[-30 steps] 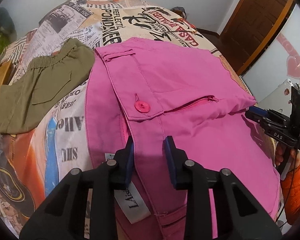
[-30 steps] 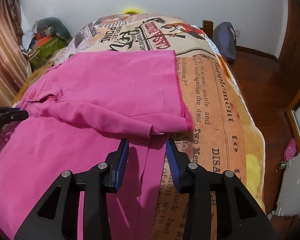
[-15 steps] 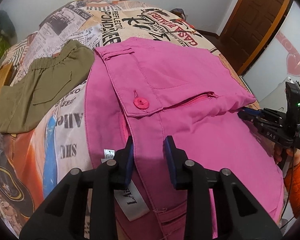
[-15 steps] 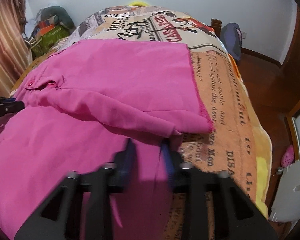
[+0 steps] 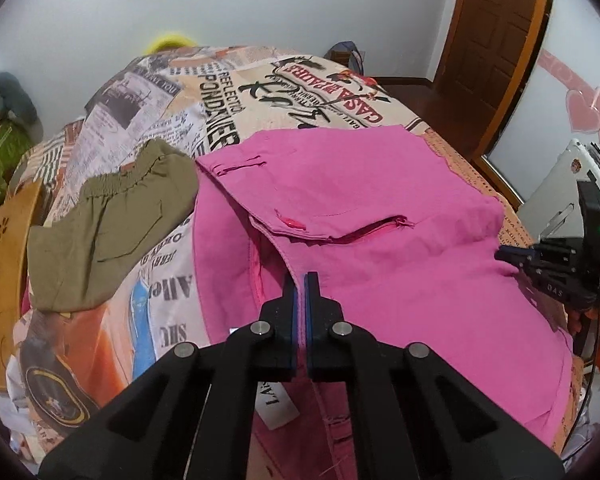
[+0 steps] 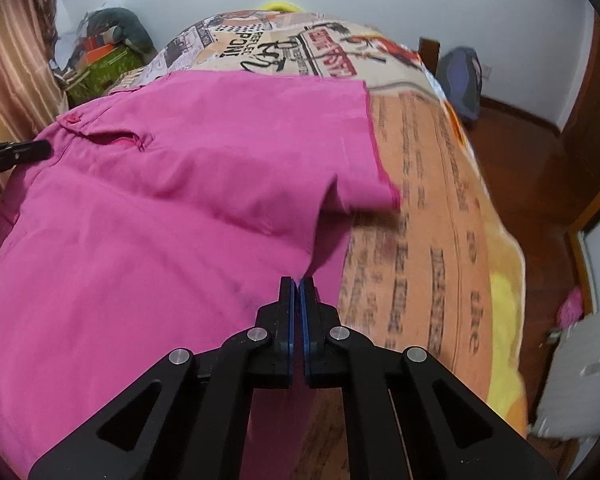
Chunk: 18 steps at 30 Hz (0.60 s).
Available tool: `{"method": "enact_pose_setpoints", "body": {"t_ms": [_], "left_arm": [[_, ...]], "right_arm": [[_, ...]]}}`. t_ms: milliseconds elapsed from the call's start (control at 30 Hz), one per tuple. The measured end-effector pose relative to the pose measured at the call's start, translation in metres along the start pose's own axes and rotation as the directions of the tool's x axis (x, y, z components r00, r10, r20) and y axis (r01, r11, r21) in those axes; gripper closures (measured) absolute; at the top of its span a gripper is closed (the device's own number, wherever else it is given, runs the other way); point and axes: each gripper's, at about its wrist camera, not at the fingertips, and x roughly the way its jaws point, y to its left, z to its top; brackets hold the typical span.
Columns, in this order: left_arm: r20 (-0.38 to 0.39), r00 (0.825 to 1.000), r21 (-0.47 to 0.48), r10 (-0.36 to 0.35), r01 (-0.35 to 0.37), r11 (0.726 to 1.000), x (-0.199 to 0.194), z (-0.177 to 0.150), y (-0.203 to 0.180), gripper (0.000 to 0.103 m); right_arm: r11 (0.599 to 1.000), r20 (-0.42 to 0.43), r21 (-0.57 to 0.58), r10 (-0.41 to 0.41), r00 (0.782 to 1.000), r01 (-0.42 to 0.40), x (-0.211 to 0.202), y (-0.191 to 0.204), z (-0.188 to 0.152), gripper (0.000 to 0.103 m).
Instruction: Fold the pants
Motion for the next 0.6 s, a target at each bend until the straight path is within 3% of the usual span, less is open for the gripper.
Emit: {"method": "enact_pose_setpoints", "body": {"t_ms": [167, 267, 433, 533, 600], "left_arm": [[-0.047, 0.997, 0.003, 0.066, -0.066, 0.998, 0.014, -0.009, 0.004, 0.101], [-0.104, 0.993, -0.022, 0.05, -0.052, 0.998, 0.03, -0.02, 0.01, 0.1], [-0.102, 0.994, -0.025, 0.043, -0.045, 0.999, 0.02, -0.018, 0.01, 0.096], [-0.082, 0.996, -0.011, 0.047, -0.048, 0.999, 0.006, -0.018, 0.005, 0.083], [-0.06, 0.998, -0.017, 0.034, -0.035, 0.999, -0.005, -0.019, 0.003, 0.061]], "right_arm": [[1.0, 0.013, 0.002, -0.005, 1.0, 0.004, -0.009, 0.006, 0.002, 0.101], [1.0, -0.024, 0.012, 0.011, 1.0, -0.011, -0.002, 0.005, -0.005, 0.101], [0.992, -0.003, 0.115, 0.046, 0.999, -0.045, -0.014, -0.005, 0.001, 0.1], [0.992, 0.032, 0.117, 0.046, 0.998, -0.049, -0.025, -0.003, 0.007, 0.097], [0.993, 0.034, 0.105, 0.048, 0.998, -0.051, -0.025, 0.001, 0.009, 0.092]]}}
